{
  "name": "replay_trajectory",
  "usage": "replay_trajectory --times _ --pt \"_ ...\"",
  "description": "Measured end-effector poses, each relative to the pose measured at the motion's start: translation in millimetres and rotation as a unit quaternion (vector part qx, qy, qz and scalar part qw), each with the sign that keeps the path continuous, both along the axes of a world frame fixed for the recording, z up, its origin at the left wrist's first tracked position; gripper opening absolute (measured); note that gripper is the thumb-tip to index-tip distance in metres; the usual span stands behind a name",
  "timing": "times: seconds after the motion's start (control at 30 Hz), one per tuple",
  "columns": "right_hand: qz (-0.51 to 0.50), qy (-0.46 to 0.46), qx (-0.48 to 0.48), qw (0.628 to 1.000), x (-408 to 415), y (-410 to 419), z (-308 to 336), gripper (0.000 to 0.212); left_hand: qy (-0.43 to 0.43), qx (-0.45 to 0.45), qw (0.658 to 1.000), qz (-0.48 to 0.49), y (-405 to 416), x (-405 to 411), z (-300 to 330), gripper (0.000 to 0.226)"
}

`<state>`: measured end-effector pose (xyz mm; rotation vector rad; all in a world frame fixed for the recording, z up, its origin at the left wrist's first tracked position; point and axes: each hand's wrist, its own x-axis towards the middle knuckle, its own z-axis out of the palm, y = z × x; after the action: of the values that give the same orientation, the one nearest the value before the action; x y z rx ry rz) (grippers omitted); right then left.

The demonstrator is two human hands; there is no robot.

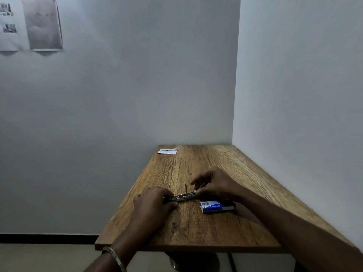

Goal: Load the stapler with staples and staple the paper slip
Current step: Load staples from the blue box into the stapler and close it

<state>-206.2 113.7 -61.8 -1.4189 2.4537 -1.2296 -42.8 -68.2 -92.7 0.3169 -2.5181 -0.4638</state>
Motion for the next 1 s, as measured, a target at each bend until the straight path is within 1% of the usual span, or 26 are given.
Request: replay_trajectory --times 0.17,0.4,0.67,0.77,0.87,1.0 --pt "0.016 0.014 0.025 0.999 0.4 -4.8 4.2 0.030 0.004 0.003 1.000 -0.002 0.6 0.0 -0.9 0.025" --pt "0.011 0.028 0.025 0.999 -1.1 -4.5 1.0 0.027 -0.002 0.005 1.000 -0.014 0.7 1.1 0.4 0.025" --pt "-0.005 0.097 0.049 0.994 1.5 -5.1 -1.7 0.022 0.001 0.002 1.000 -0.013 1.2 2.3 -0.6 0.025" --pt "-0.004 0.087 0.058 0.995 0.4 -3.6 -2.7 0.018 0.000 0.003 1.000 -0.014 1.4 2.2 0.1 0.025" --pt "0.006 0.086 0.090 0.992 -0.1 -2.1 -2.3 0.017 0.002 0.001 1.000 -0.011 1.9 2.3 0.1 0.025" --pt "0.014 0.092 0.092 0.991 -0.7 0.0 -0.1 0.019 0.007 0.007 1.000 -0.005 1.7 2.8 -0.6 0.017"
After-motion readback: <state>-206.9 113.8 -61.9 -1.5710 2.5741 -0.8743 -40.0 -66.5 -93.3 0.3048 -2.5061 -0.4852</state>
